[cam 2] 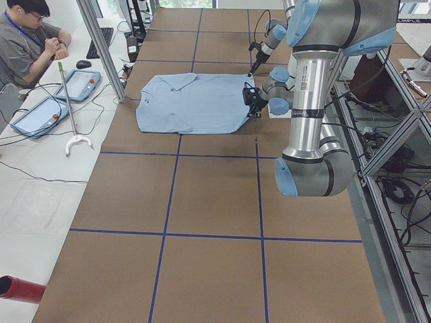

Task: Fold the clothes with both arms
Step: 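Close both grippers on the hem corners, then lift the hem with both grippers and carry it toward the collar, then lay the hem down at the collar with both grippers, then open the left gripper and draw it back to the shirt's side edge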

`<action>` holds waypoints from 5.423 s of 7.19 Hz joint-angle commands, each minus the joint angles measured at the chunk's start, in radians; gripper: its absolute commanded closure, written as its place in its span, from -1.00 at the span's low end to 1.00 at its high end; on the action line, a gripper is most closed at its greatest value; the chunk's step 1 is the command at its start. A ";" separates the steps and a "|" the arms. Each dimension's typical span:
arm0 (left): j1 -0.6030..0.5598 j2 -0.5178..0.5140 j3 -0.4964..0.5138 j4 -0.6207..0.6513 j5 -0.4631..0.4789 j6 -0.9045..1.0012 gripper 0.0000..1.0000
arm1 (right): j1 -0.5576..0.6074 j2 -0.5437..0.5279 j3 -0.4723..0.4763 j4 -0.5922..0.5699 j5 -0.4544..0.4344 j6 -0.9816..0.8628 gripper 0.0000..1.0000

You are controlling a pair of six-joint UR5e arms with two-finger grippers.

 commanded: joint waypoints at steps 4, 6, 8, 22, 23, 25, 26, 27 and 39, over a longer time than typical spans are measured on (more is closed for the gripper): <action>0.000 0.001 0.003 0.000 -0.002 0.000 1.00 | 0.000 0.003 0.022 -0.061 0.000 0.000 1.00; -0.002 0.010 -0.042 0.012 -0.014 0.003 1.00 | -0.005 0.009 0.219 -0.297 0.040 -0.004 1.00; 0.000 -0.037 -0.301 0.285 -0.109 0.003 1.00 | -0.009 0.090 0.478 -0.590 0.113 -0.050 1.00; -0.693 -0.576 0.717 -0.062 -0.368 0.638 1.00 | 0.841 0.771 -0.732 -0.086 0.555 -0.730 1.00; -0.693 -0.599 0.811 -0.093 -0.330 0.641 1.00 | 0.841 0.775 -0.790 -0.049 0.549 -0.736 1.00; -0.686 -0.603 0.882 -0.144 -0.322 0.679 1.00 | 0.841 0.775 -0.812 -0.044 0.546 -0.750 1.00; -0.675 -0.602 0.882 -0.144 -0.322 0.683 1.00 | 0.842 0.776 -0.811 -0.044 0.548 -0.748 1.00; -0.669 -0.602 0.882 -0.144 -0.322 0.683 1.00 | 0.854 0.782 -0.805 -0.043 0.548 -0.762 1.00; -0.403 -0.226 0.420 -0.179 -0.273 0.539 -0.45 | 0.848 0.681 -0.670 0.006 0.557 -0.874 -1.00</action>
